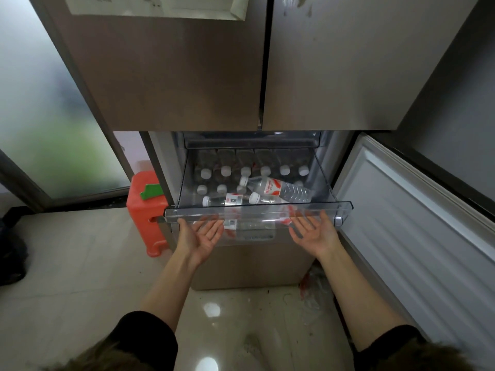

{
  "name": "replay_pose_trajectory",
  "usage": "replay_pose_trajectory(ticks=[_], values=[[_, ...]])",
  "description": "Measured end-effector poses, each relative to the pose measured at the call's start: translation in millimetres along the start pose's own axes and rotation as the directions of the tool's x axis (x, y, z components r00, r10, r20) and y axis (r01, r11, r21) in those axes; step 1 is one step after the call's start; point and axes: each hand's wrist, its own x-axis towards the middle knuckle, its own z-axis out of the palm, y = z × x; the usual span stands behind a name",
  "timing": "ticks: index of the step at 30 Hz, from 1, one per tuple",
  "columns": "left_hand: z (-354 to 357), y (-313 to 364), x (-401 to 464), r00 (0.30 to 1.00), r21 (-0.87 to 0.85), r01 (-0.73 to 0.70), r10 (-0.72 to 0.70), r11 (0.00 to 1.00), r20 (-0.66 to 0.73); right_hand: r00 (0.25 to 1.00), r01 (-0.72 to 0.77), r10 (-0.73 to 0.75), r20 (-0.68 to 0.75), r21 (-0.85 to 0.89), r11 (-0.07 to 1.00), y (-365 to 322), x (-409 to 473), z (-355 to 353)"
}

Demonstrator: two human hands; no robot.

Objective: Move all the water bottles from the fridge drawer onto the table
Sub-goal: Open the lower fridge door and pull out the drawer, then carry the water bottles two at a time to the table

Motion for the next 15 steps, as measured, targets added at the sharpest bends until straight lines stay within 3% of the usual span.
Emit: replay_pose_trajectory(ticks=[10, 15], values=[[-5.0, 10.3, -12.5, 0.996, 0.103, 0.034, -0.043, 0.994, 0.084, 1.000, 0.021, -0.022, 0.013, 0.033, 0.999, 0.8, -18.6, 7.6], [-9.1, 13.9, -8.1, 0.996, 0.142, 0.034, -0.045, 0.989, 0.077, 0.995, 0.096, -0.100, 0.020, 0.136, 0.986, 5.7, -26.6, 18.9]])
